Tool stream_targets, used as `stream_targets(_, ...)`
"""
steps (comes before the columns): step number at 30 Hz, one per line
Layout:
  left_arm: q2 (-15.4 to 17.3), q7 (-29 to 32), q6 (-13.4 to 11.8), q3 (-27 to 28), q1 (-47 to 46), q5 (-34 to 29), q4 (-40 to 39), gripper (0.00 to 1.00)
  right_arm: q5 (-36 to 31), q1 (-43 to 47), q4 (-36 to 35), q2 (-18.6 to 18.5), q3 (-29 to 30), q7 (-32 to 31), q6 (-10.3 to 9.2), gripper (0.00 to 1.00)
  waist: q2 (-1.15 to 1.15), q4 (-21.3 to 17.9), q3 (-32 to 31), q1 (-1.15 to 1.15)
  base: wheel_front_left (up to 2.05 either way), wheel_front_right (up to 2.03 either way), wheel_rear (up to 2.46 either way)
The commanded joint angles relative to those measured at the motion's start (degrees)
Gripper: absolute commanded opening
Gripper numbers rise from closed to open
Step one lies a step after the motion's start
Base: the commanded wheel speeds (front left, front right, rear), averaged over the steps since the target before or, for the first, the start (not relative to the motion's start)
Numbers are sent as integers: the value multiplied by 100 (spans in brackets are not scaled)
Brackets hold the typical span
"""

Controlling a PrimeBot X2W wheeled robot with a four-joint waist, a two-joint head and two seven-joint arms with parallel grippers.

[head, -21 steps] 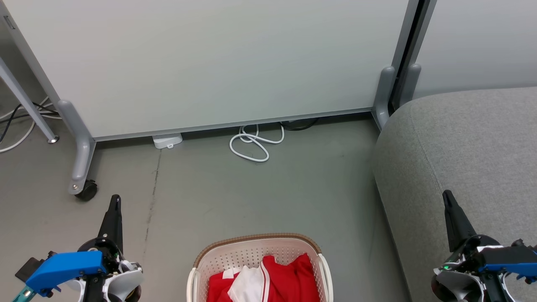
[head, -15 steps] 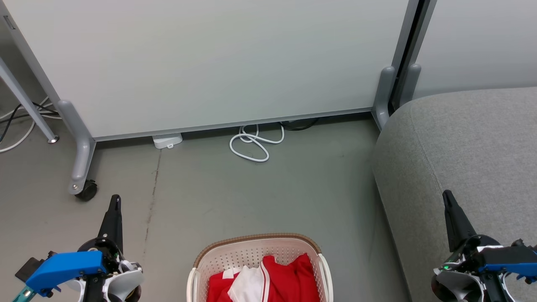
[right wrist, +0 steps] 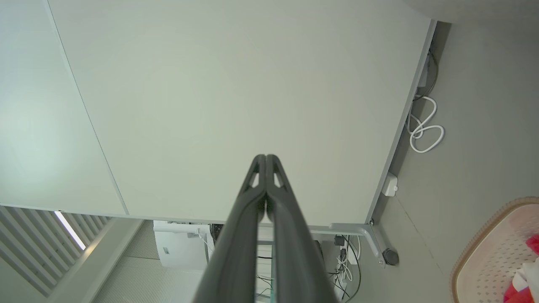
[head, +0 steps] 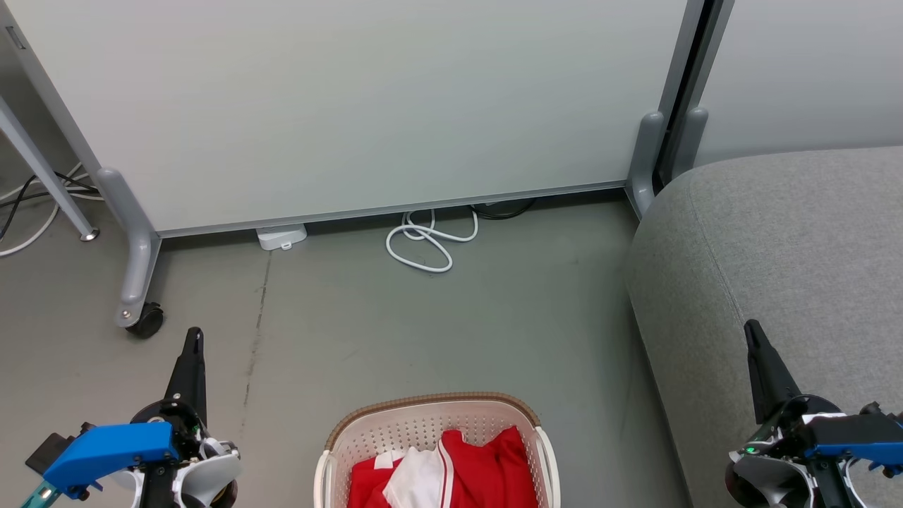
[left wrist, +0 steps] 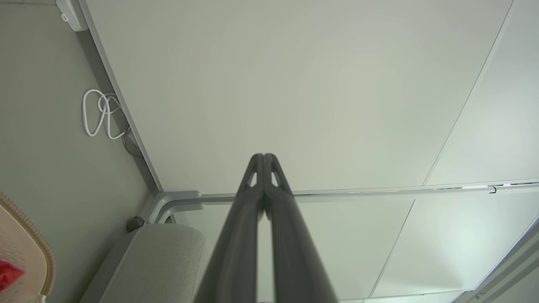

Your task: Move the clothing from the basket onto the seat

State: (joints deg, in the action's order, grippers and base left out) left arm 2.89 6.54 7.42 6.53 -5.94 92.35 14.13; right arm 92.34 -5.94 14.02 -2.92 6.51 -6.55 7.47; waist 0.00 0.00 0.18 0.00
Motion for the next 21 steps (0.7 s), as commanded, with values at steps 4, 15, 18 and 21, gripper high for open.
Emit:
stream_targets(4, -7, 16, 15, 11, -60, 15, -20, 0, 17, -61, 6, 9, 4, -13, 5, 0, 0, 0, 0, 0, 0, 0, 0)
stream_targets(15, -7, 16, 15, 11, -60, 15, -20, 0, 17, -61, 6, 9, 4, -13, 5, 0, 0, 0, 0, 0, 0, 0, 0)
stream_targets(18, -7, 15, 15, 11, -60, 15, -20, 0, 17, -61, 6, 9, 4, -13, 5, 0, 0, 0, 0, 0, 0, 0, 0)
stream_targets(21, -7, 15, 15, 11, -60, 15, -20, 0, 17, -61, 6, 9, 4, -13, 5, 0, 0, 0, 0, 0, 0, 0, 0)
